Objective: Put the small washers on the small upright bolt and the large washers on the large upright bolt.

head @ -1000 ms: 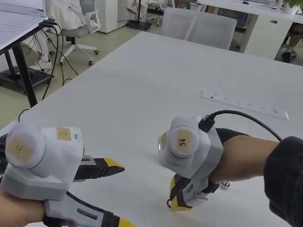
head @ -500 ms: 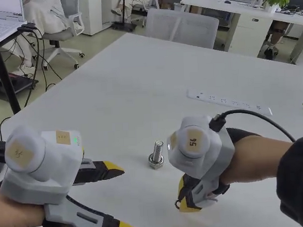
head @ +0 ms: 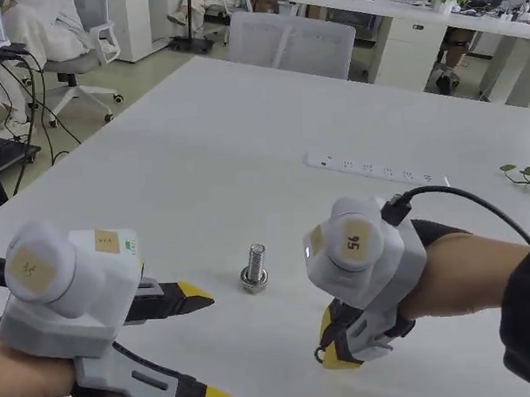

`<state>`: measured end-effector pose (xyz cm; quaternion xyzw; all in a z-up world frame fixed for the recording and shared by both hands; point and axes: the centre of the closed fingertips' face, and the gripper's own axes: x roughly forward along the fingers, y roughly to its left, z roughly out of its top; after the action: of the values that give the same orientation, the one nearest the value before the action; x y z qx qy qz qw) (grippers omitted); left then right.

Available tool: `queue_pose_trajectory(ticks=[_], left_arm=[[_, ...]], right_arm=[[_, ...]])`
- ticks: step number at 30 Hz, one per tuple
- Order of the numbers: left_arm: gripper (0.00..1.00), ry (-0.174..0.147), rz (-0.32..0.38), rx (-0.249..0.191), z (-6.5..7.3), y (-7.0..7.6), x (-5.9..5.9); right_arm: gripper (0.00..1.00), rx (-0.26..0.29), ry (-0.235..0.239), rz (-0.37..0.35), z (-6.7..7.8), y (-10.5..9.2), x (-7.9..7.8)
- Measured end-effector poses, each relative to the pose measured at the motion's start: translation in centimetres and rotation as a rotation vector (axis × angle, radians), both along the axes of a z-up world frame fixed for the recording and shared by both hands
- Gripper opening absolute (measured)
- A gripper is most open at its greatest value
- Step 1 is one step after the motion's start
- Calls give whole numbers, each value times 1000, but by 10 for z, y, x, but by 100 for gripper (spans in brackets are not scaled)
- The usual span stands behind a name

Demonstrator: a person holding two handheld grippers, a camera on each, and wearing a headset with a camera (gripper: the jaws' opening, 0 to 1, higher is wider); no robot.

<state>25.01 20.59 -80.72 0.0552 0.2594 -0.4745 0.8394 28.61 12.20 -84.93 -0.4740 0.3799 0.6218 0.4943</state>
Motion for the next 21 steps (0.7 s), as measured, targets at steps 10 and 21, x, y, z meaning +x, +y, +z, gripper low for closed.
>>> queue_pose_trajectory(ticks=[10, 21], left_arm=[[80, 4, -26, -3, -2, -8, 4], [80, 5, -38, -15, -3, -16, 8]], right_arm=[[13, 0, -8, -61, 4, -21, 8], [13, -11, -13, -116, 6, -43, 14]])
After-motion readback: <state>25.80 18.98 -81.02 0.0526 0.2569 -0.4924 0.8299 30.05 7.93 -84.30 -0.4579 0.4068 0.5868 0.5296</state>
